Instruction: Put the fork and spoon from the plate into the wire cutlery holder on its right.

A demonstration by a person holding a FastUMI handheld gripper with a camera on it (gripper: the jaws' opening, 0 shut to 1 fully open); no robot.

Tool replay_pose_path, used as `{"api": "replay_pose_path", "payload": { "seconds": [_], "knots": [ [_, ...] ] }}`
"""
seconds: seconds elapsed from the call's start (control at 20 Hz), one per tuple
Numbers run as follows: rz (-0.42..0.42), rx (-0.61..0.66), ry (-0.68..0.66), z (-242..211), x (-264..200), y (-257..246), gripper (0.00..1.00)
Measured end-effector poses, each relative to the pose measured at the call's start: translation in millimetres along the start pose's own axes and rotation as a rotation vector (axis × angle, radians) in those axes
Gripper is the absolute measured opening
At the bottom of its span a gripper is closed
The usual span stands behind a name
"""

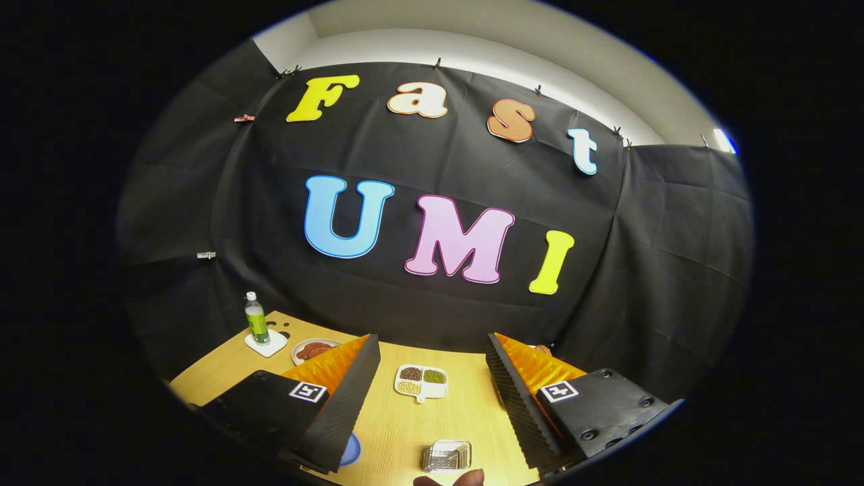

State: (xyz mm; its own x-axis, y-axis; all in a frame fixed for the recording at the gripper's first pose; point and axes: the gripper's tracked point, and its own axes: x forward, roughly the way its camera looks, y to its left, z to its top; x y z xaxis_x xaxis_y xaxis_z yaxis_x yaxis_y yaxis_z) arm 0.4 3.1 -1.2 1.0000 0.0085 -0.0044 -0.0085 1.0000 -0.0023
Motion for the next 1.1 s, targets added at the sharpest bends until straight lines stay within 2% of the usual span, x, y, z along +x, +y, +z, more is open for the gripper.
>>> {"api": "replay_pose_path", "payload": {
  "seconds": [0.25,0.4,0.55,0.8,1.1],
  "knots": [
    [0.055,0.006,0.038,-10.0,0.9,16.0,0.98],
    [0.154,0.02,0.128,-34.3,0.4,43.9,0.98],
    [0.276,0.076,0.273,-73.7,-6.0,80.7,0.98],
    [0.423,0.126,0.548,-164.2,-24.5,134.7,0.98],
    [0.512,-0.018,0.773,-261.7,-45.9,176.1,0.92]
  ]
}}
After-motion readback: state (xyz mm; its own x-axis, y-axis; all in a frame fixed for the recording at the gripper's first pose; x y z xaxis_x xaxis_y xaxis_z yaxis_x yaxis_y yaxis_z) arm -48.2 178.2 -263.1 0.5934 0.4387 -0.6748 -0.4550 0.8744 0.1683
